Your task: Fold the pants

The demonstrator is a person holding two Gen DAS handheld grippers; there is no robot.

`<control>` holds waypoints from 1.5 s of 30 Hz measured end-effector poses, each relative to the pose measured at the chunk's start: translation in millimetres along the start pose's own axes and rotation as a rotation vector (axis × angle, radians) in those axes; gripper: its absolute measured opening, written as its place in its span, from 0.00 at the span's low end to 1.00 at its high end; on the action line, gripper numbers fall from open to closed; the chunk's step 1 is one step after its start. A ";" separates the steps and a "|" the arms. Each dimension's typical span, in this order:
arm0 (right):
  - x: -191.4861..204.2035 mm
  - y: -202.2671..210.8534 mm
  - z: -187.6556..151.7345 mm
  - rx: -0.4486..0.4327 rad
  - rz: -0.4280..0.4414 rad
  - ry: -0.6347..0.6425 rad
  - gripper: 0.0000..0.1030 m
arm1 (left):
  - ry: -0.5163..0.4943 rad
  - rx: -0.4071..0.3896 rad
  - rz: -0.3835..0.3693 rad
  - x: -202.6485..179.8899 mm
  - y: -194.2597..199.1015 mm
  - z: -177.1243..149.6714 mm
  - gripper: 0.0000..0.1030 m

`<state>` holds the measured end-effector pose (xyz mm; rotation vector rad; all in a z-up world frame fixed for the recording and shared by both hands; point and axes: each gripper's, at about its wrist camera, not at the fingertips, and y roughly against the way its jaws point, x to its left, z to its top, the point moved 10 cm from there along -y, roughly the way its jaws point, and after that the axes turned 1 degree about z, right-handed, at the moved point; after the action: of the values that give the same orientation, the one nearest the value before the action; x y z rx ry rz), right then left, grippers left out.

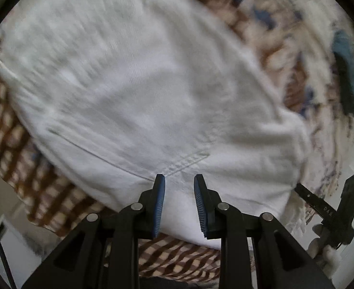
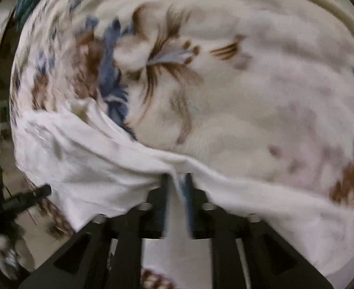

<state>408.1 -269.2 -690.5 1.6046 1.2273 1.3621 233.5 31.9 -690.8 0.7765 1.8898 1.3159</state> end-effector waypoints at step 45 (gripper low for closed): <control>76.0 -39.0 -189.3 -0.065 0.222 -0.557 0.51 | 0.042 -0.321 0.158 144.1 98.9 59.4 0.35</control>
<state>215.0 -198.1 -662.1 1.9399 0.6818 0.9622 206.7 207.5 -640.7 0.7457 1.6165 1.6945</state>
